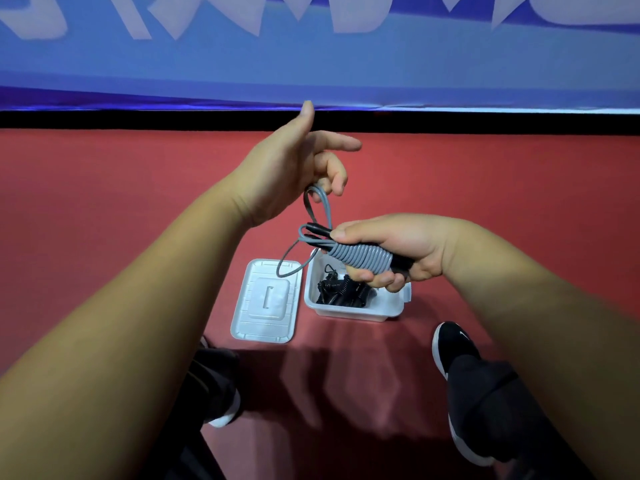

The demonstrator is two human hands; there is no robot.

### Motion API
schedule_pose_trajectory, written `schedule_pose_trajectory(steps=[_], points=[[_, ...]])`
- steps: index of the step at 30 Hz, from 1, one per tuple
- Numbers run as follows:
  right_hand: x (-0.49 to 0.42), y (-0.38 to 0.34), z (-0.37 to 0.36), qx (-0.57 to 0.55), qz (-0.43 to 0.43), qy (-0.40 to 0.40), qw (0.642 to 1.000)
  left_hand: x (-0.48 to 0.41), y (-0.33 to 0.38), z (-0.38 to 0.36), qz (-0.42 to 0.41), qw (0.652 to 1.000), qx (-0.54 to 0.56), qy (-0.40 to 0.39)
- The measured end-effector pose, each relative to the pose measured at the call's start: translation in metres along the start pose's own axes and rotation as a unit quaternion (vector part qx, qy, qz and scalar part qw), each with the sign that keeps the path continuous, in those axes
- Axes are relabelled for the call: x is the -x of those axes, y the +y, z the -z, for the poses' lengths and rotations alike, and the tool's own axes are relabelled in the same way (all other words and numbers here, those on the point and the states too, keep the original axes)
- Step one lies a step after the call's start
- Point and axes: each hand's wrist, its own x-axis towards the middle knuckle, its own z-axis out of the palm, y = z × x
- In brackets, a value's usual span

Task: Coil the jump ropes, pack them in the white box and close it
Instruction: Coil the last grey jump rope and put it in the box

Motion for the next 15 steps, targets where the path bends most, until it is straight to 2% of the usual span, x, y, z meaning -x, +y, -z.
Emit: schedule_pose_trajectory(steps=[5,8,11,15], points=[[-0.004,0.001,0.014,0.114,-0.022,0.175,0.978,0.001,-0.004,-0.001,0.057,0.991,-0.112,0.051],[-0.008,0.005,0.017,0.149,0.002,0.261,0.954,0.002,-0.012,0.000,0.145,0.974,-0.153,0.089],[-0.012,0.007,0.018,0.181,0.029,0.316,0.931,0.005,-0.023,0.000,0.238,0.956,-0.146,0.095],[-0.015,0.006,0.018,0.213,0.062,0.356,0.908,0.002,-0.028,-0.003,0.315,0.942,-0.085,0.080]])
